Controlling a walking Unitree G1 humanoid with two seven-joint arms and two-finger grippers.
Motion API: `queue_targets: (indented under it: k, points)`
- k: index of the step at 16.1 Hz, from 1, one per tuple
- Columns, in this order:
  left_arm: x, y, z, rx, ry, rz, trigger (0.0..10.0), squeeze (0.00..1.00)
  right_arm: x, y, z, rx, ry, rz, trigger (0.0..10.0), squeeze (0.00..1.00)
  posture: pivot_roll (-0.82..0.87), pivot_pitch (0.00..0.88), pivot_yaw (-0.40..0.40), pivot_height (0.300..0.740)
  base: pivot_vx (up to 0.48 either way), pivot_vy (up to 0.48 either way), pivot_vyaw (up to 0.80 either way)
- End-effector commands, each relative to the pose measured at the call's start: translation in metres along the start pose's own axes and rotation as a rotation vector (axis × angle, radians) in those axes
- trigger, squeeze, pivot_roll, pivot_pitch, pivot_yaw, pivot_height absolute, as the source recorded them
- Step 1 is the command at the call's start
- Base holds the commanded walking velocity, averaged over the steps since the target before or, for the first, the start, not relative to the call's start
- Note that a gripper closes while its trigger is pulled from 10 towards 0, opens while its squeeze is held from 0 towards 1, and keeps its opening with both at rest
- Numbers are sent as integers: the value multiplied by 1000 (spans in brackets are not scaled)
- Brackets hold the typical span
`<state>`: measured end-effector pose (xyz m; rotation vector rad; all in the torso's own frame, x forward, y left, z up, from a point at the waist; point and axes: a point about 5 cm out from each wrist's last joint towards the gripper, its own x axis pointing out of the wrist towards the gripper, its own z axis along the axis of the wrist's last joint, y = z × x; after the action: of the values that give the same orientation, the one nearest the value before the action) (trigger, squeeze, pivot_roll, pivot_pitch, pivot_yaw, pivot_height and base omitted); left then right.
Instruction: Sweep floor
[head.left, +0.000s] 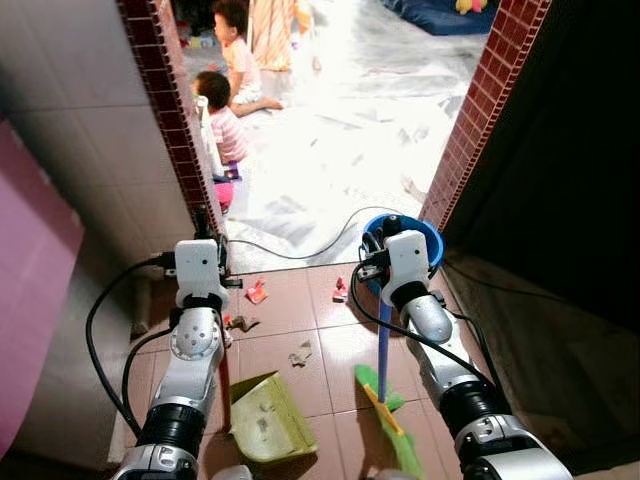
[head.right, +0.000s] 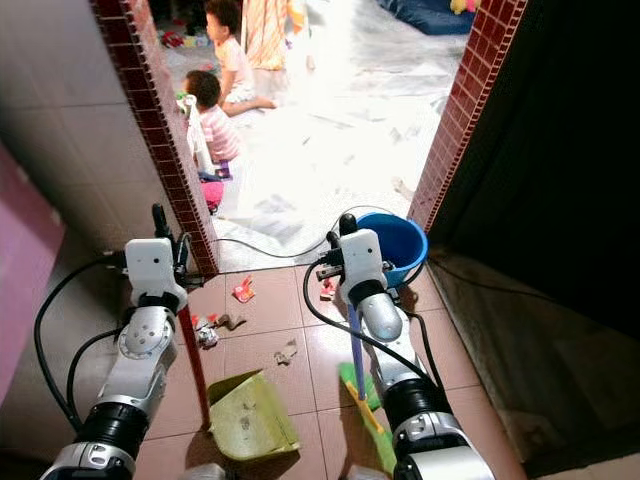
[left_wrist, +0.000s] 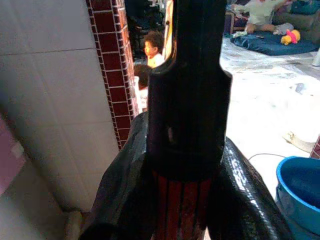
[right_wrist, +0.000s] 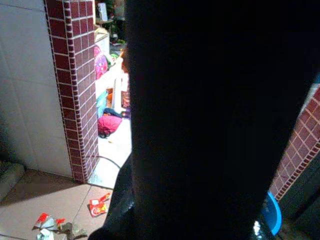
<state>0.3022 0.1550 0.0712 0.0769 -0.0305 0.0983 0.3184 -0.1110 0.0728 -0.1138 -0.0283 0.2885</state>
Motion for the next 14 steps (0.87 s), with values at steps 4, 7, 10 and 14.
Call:
queue_targets:
  k: [4, 7, 10, 14]
  points:
    - [6, 0, 10, -1, -44, 2, 10000, 0, 5, -2, 12, 1, -58, 1, 10000, 0, -64, 0, -1, 740, 395, 0, 0]
    - [5, 0, 9, -9, -45, 5, 10000, 0, 5, -3, 13, 2, -59, 5, 10000, 0, -62, 0, -2, 740, 361, 305, 0]
    - [6, 1, 10, -5, -53, 5, 10000, 0, 6, -3, 13, 7, -60, 6, 10000, 0, -61, 0, -2, 740, 350, 328, 0]
    - [5, 2, 9, -8, -40, 15, 10000, 0, 6, -5, 12, 8, -55, 4, 10000, 0, -62, 0, -3, 740, 210, 396, 0]
